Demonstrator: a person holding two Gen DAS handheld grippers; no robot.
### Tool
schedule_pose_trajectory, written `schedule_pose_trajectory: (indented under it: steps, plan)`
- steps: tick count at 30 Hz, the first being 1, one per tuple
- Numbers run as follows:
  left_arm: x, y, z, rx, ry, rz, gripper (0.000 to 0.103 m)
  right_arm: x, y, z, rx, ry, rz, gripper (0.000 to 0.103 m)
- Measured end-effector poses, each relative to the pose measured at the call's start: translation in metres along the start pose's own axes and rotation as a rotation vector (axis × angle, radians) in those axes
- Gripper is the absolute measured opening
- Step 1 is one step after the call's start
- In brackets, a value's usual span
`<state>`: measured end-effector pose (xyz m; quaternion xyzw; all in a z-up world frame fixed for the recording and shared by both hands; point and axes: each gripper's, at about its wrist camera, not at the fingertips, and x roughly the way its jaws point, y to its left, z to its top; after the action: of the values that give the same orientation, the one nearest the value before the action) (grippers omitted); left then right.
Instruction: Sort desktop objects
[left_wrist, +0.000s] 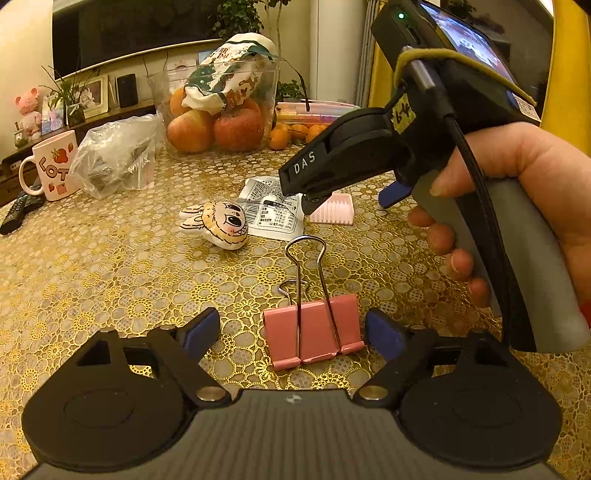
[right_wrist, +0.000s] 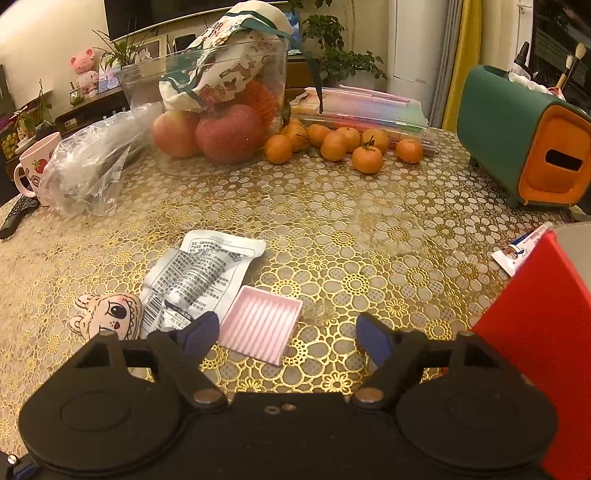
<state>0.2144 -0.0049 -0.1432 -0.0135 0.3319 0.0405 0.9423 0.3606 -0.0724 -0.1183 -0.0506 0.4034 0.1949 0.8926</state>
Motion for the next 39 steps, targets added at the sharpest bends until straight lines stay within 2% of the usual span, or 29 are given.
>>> schedule_pose_trajectory:
  steps: [9, 12, 13, 14, 18, 19, 21, 23, 30, 34, 38, 39]
  plan:
    - [0.0, 0.001, 0.0, -0.004, 0.0, 0.006, 0.083, 0.005, 0.007, 0.003, 0.0, 0.015, -0.022, 0.075]
    - [-0.001, 0.001, 0.0, 0.004, -0.01, -0.004, 0.075, 0.004, 0.005, 0.0, 0.001, 0.005, -0.018, 0.072]
    - [-0.001, 0.0, 0.0, 0.008, -0.012, -0.01, 0.07, 0.003, 0.004, 0.0, 0.002, 0.002, -0.02, 0.069]
    - [-0.002, -0.001, -0.001, 0.012, -0.015, -0.015, 0.068, 0.002, 0.003, 0.0, 0.001, 0.001, -0.037, 0.059]
    - [-0.003, -0.003, -0.001, 0.026, -0.022, -0.028, 0.057, 0.002, -0.003, 0.001, 0.007, -0.004, -0.047, 0.044]
    - [-0.003, -0.004, -0.001, 0.03, -0.024, -0.032, 0.054, 0.002, -0.005, 0.002, 0.01, -0.007, -0.051, 0.038]
    - [-0.003, -0.004, -0.001, 0.028, -0.023, -0.032, 0.054, 0.002, -0.007, 0.003, 0.014, -0.007, -0.056, 0.029]
    - [-0.003, -0.004, -0.001, 0.025, -0.022, -0.035, 0.054, 0.002, -0.01, 0.003, 0.02, -0.005, -0.047, 0.016]
    - [-0.005, -0.003, -0.001, 0.022, -0.022, -0.04, 0.054, -0.006, -0.008, -0.002, 0.007, -0.009, -0.022, 0.002]
    - [-0.005, -0.002, -0.002, 0.024, -0.021, -0.042, 0.054, -0.012, -0.005, -0.003, -0.024, -0.02, 0.002, 0.004]
    - [-0.005, -0.003, -0.002, 0.024, -0.022, -0.042, 0.054, -0.012, -0.005, 0.006, -0.043, -0.043, -0.013, 0.039]
    - [-0.005, -0.002, -0.002, 0.025, -0.023, -0.043, 0.054, -0.011, -0.006, 0.008, -0.038, -0.046, -0.012, 0.043]
